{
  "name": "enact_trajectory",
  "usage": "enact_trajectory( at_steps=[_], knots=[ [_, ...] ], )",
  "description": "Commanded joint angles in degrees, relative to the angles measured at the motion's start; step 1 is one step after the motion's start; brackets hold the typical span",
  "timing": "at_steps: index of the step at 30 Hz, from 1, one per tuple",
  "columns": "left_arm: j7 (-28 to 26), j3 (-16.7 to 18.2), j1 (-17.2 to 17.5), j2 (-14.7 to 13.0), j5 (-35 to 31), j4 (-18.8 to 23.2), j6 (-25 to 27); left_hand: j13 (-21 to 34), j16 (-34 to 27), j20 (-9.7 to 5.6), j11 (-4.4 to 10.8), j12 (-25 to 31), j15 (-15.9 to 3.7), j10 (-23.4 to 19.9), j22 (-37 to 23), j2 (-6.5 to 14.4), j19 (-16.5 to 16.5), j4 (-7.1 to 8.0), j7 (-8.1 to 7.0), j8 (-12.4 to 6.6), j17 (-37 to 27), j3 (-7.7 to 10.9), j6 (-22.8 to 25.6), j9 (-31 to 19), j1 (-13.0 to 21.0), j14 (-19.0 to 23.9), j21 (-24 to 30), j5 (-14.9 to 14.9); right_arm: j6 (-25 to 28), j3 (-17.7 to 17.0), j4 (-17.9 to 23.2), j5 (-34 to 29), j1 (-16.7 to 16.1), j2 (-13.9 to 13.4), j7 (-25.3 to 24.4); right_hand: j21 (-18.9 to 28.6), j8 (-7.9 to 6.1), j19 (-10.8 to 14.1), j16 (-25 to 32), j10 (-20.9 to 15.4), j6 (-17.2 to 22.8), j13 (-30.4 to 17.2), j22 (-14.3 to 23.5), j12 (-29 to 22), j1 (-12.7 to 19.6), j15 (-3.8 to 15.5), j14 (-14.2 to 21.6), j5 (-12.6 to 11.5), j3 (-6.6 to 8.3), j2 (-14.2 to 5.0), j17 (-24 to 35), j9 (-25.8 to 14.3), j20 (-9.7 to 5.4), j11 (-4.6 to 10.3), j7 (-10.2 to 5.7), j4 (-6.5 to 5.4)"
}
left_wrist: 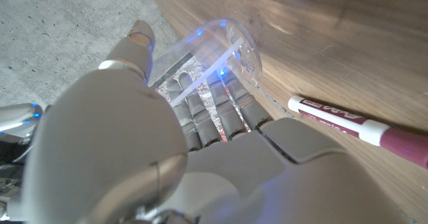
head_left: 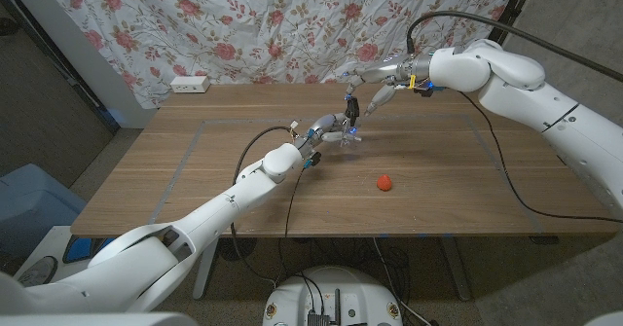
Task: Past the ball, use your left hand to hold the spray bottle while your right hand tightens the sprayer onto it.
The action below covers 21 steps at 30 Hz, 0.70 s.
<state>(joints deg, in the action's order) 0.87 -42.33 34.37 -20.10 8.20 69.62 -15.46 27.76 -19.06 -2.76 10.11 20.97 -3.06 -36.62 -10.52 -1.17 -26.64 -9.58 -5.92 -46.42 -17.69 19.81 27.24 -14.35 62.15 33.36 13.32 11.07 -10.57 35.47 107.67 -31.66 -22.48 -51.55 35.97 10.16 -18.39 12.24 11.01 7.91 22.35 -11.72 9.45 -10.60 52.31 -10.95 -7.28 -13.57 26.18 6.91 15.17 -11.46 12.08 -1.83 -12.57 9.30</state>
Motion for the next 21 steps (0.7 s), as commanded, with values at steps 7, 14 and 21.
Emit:
enact_trajectory(
  at_steps=[7, 14, 21],
  knots=[
    [-0.04, -0.42, 0.54, -0.8, -0.99, 2.08, 0.91, 0.37, 0.15, -0.51, 0.03, -0.23, -8.32, -0.19, -0.1, 6.66, -0.09, -0.1, 0.54, -0.5, -0.23, 0.53, 0.88, 0.03, -0.51, 0.29, -0.3, 0.45, 2.13, -0.18, 0.31, 3.18, 0.56, 0.09, 3.44, 0.39, -1.14, 0.06, 0.94, -0.98, 4.32, -0.04, 0.16, -0.95, -3.14, -0.08, 0.27, 0.01, -0.78, -0.63, 0.19, -0.42, 0.13, -0.15, 0.13, -1.35],
    [-0.25, -0.43, 0.98, -1.17, -1.28, 3.06, 1.2, 0.41, 0.15, -0.52, 0.2, -0.23, -8.33, -0.44, -0.1, 6.61, -0.12, -0.12, 0.56, -0.65, -0.27, 0.48, 0.97, 0.1, -0.53, 0.37, -0.3, 0.43, 2.97, -0.66, 1.35, 3.85, -0.07, -0.56, 3.13, 0.58, -2.12, 0.64, 1.35, -2.2, 7.59, 0.06, 0.16, -1.37, -4.96, 0.26, 0.72, 0.12, -1.47, -0.62, 0.21, -0.53, 0.03, 0.07, 0.15, -1.83],
    [-0.3, -0.36, 1.33, -1.4, -1.33, 3.68, 1.3, 0.45, 0.17, -0.54, 0.08, -0.39, -8.33, -0.31, -0.1, 6.63, -0.14, -0.12, 0.53, -0.73, -0.3, 0.49, 0.9, 0.18, -0.51, 0.43, -0.29, 0.43, 4.57, -1.2, 2.71, 3.91, -0.89, -1.19, 2.79, 0.72, -3.57, 1.78, 1.84, -4.33, 12.41, 0.17, 0.13, -1.86, -7.47, 0.7, 1.45, 0.31, -2.5, -0.45, 0.22, -0.64, 0.03, 0.39, 0.17, -2.25]
  ],
)
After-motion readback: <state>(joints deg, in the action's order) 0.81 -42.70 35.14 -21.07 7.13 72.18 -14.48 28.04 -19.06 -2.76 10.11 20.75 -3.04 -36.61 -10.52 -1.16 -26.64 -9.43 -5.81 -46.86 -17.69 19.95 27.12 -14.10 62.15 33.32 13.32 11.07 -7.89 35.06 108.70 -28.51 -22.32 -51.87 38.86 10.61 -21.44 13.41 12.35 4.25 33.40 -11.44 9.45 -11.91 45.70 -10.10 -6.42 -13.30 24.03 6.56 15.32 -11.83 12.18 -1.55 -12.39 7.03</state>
